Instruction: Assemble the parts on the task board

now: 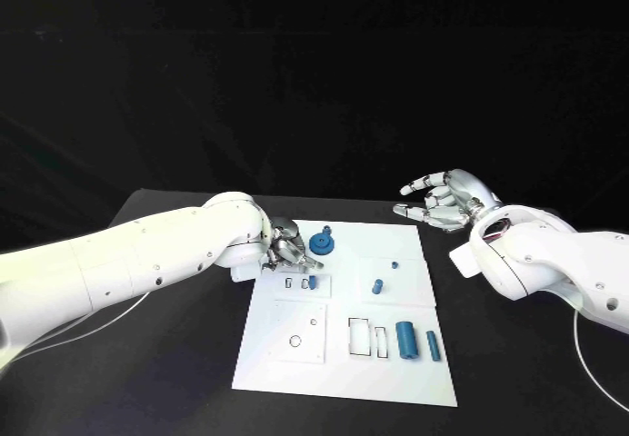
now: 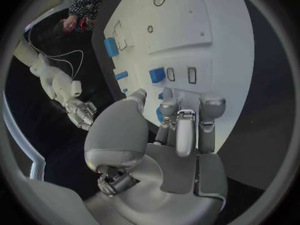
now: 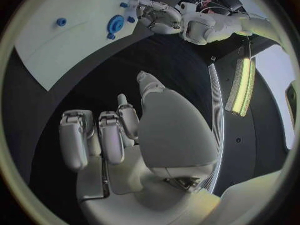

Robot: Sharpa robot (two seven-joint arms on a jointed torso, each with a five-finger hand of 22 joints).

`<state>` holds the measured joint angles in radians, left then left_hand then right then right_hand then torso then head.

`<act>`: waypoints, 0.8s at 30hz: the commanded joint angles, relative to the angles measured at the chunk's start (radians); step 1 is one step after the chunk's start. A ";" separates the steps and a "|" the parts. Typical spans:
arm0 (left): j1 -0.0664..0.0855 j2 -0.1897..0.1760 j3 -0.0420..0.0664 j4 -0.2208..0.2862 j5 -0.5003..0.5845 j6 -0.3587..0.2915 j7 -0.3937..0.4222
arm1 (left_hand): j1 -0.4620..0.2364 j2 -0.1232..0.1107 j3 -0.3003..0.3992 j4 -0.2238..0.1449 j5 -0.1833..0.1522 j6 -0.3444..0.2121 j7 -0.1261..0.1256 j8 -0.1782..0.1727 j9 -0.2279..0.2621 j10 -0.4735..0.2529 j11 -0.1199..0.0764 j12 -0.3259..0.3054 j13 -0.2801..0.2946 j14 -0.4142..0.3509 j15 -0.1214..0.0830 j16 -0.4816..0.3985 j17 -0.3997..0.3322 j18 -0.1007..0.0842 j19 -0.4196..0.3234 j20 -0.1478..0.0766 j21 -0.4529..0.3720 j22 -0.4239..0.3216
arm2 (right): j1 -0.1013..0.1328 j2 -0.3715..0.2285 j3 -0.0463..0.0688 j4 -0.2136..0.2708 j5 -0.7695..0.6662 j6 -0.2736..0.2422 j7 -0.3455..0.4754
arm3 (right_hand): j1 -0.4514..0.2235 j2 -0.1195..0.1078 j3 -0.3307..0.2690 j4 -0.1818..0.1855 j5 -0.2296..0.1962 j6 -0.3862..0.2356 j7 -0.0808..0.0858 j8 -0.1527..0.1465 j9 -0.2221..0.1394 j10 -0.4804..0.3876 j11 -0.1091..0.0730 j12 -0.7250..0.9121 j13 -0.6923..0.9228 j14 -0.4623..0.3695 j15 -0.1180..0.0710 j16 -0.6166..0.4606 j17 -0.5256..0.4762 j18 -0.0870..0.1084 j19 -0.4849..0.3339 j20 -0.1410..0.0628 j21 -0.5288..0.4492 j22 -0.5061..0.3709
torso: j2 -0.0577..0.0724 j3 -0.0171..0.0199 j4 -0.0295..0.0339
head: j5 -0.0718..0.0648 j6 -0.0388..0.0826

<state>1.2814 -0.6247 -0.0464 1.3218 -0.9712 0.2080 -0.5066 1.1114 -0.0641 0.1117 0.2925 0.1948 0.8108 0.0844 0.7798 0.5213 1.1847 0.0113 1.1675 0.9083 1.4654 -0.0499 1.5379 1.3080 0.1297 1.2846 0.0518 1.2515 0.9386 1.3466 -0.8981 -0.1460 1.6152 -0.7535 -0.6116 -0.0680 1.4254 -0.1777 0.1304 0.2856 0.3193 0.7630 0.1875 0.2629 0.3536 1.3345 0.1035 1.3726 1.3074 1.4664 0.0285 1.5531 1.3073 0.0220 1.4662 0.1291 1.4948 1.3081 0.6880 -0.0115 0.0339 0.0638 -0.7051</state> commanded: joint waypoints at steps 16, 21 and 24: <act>0.003 0.020 -0.009 -0.015 0.027 0.107 -0.026 | 0.032 0.034 -0.016 0.001 0.002 -0.017 0.006 -0.049 0.004 -0.089 0.006 -0.141 -0.164 0.095 0.001 0.021 0.232 -0.046 0.128 -0.007 0.106 0.182 | 0.001 -0.003 0.000 -0.003 -0.005 0.023 -0.018 | 0.001 0.004 0.007 0.003 -0.011 0.005 -0.001 0.007 -0.002 0.003 -0.002 0.001 0.018 0.086 -0.003 -0.006 0.185 -0.001 0.062 0.000 0.000 0.209 | 0.000 -0.0012 0.0010 | -0.004 -0.008; 0.003 0.023 -0.009 -0.015 0.043 0.101 -0.026 | 0.030 0.036 -0.020 0.002 0.002 -0.009 0.005 -0.049 0.007 -0.070 0.005 -0.124 -0.141 0.101 0.001 0.028 0.250 -0.052 0.141 -0.007 0.123 0.215 | 0.001 -0.002 0.000 -0.004 -0.007 0.024 -0.021 | 0.000 0.004 0.007 0.002 -0.011 0.005 -0.001 0.007 -0.002 0.003 -0.002 0.002 0.018 0.086 -0.003 -0.006 0.184 -0.001 0.061 0.000 -0.001 0.209 | 0.000 -0.0012 0.0016 | -0.004 -0.010; 0.003 0.024 -0.009 -0.015 0.047 0.103 -0.026 | 0.029 0.038 -0.024 0.001 0.002 0.002 0.002 -0.044 0.014 -0.057 0.002 -0.113 -0.127 0.102 -0.001 0.029 0.254 -0.055 0.147 -0.008 0.132 0.232 | 0.001 -0.001 0.000 -0.005 -0.010 0.025 -0.022 | 0.000 0.004 0.007 0.002 -0.011 0.005 -0.001 0.007 -0.002 0.003 -0.002 0.002 0.018 0.086 -0.003 -0.006 0.184 -0.001 0.061 0.000 -0.001 0.209 | 0.000 -0.0009 0.0020 | -0.004 -0.011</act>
<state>1.2817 -0.6037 -0.0561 1.3062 -0.9484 0.2926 -0.5313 1.1405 -0.0350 0.0940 0.2938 0.1948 0.8053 0.0840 0.7335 0.5348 1.1246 0.0124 1.0525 0.7801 1.4653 -0.0498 1.5631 1.3077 0.0833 1.4260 0.0463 1.3808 1.1683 1.3473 -0.9001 -0.1460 1.6100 -0.7540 -0.6027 -0.0894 1.4253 -0.1777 0.1330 0.2883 0.3133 0.7630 0.1875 0.2670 0.3528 1.3345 0.1035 1.3726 1.3073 1.4664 0.0285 1.5531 1.3080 0.0220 1.4662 0.1291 1.4949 1.3078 0.6883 -0.0126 0.0354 0.0598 -0.7156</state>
